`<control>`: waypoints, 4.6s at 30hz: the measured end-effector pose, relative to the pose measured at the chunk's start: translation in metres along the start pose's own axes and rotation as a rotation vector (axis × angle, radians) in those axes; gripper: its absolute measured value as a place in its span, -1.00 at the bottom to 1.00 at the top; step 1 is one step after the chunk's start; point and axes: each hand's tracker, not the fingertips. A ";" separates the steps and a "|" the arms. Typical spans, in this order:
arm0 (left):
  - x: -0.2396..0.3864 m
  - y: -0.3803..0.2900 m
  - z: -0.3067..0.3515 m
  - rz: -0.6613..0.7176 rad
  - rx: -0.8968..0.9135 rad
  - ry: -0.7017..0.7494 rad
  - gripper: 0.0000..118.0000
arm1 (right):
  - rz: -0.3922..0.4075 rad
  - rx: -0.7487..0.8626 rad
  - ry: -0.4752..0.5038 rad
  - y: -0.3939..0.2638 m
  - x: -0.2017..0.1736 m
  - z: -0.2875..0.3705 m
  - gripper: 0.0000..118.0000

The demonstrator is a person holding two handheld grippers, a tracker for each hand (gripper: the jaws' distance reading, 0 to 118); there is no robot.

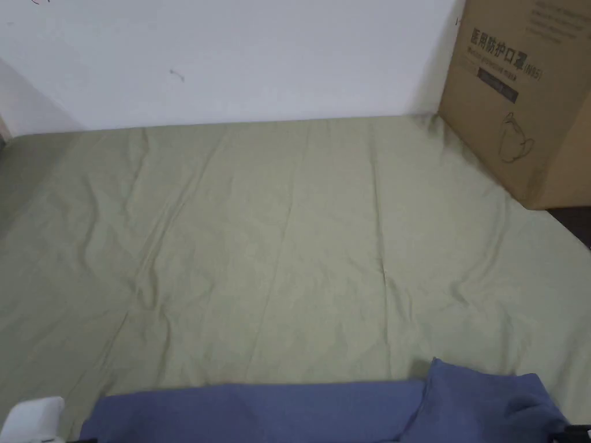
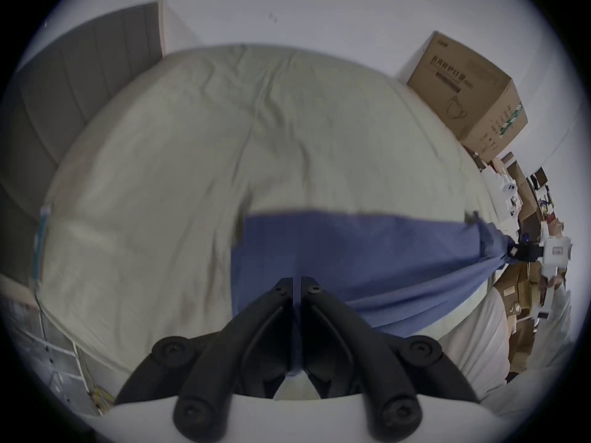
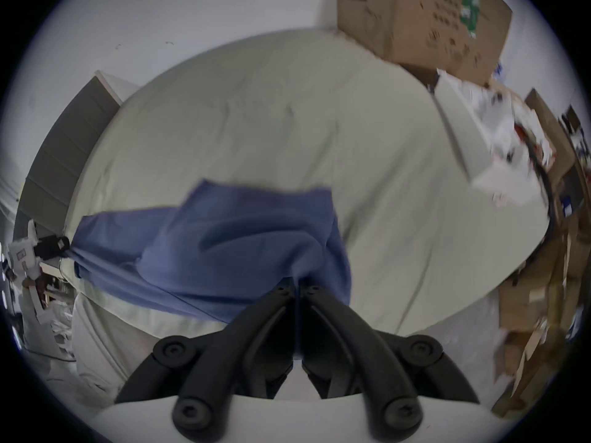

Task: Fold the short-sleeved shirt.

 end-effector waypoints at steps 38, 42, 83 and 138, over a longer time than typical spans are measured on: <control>-0.104 -0.065 -0.043 0.796 0.168 -0.498 -0.42 | 0.115 0.238 0.328 0.012 -0.230 0.031 -0.94; -0.098 -0.059 -0.052 0.777 0.123 -0.460 -0.77 | 0.103 0.218 0.336 0.008 -0.229 0.027 -0.94; 0.198 0.048 -0.037 -0.014 -0.021 -0.600 0.83 | -0.371 0.337 0.236 -0.035 -0.042 0.061 -0.94; 0.008 0.022 -0.083 0.433 -0.154 -0.871 -0.84 | -0.130 0.210 0.197 -0.012 -0.145 0.056 -0.94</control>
